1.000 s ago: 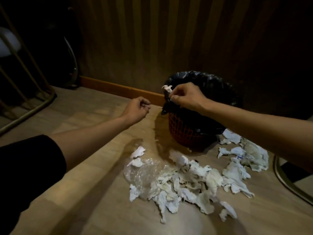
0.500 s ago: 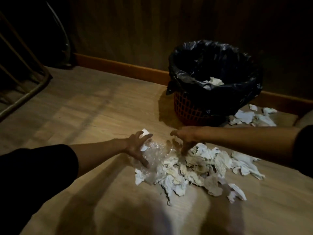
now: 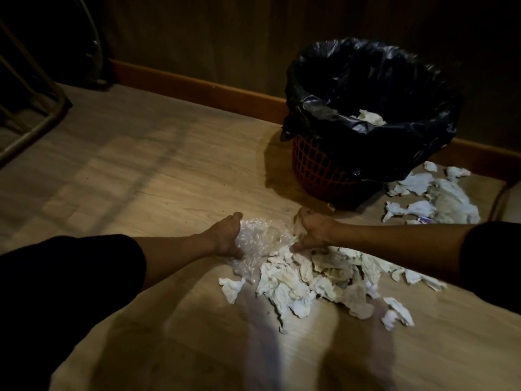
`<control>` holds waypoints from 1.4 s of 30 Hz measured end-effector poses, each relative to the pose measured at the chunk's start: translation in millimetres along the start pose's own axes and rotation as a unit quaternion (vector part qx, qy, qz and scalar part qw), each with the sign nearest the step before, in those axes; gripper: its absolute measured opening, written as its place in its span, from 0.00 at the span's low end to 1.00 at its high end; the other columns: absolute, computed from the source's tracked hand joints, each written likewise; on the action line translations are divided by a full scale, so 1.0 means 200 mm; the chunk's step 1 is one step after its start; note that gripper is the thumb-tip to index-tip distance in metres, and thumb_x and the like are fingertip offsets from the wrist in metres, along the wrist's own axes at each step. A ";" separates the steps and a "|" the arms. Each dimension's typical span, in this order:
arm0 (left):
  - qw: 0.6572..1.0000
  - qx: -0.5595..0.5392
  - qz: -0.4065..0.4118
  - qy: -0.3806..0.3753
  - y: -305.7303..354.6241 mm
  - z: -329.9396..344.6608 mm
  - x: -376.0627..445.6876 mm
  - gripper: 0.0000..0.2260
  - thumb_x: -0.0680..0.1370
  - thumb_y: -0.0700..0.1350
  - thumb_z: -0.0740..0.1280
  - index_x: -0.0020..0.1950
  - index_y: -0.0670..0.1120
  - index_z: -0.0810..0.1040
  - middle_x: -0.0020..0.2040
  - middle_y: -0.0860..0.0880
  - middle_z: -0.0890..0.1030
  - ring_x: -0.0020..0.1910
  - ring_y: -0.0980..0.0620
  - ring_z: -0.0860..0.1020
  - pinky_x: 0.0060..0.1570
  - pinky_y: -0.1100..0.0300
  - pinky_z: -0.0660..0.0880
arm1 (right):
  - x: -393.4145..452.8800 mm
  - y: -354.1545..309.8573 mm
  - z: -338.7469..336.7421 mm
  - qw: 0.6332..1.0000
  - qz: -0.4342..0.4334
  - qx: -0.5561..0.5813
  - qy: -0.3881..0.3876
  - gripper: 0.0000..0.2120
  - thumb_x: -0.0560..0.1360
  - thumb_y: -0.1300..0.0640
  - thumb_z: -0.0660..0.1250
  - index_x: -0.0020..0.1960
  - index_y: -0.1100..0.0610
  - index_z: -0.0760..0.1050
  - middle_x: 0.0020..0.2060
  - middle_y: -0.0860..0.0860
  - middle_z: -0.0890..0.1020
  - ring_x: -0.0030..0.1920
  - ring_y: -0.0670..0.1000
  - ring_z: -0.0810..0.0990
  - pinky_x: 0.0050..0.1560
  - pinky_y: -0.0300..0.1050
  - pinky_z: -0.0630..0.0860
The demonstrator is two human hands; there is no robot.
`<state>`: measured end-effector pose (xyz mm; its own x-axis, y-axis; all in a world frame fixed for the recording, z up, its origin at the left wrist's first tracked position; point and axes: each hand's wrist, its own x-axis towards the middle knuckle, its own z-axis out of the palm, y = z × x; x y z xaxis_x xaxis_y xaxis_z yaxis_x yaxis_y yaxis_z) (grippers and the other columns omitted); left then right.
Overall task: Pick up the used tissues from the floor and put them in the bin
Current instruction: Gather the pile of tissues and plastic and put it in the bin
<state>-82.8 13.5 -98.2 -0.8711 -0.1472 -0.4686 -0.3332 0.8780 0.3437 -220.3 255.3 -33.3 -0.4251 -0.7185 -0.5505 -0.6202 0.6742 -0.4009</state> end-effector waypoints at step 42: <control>0.968 0.204 0.130 -0.066 0.02 0.07 -0.35 0.28 0.74 0.55 0.66 0.73 0.52 0.65 0.69 0.41 0.64 0.57 0.36 0.78 0.55 0.52 0.77 | -0.32 0.11 -0.06 0.977 -0.141 -0.083 0.141 0.16 0.74 0.47 0.62 0.54 0.56 0.78 0.45 0.50 0.76 0.47 0.51 0.77 0.45 0.43 0.70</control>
<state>-17.1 33.2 -75.5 -0.8436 0.1390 -0.5187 0.0855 0.9884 0.1258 -214.9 313.0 1.9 -0.3723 -0.9055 -0.2034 -0.8267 0.4232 -0.3708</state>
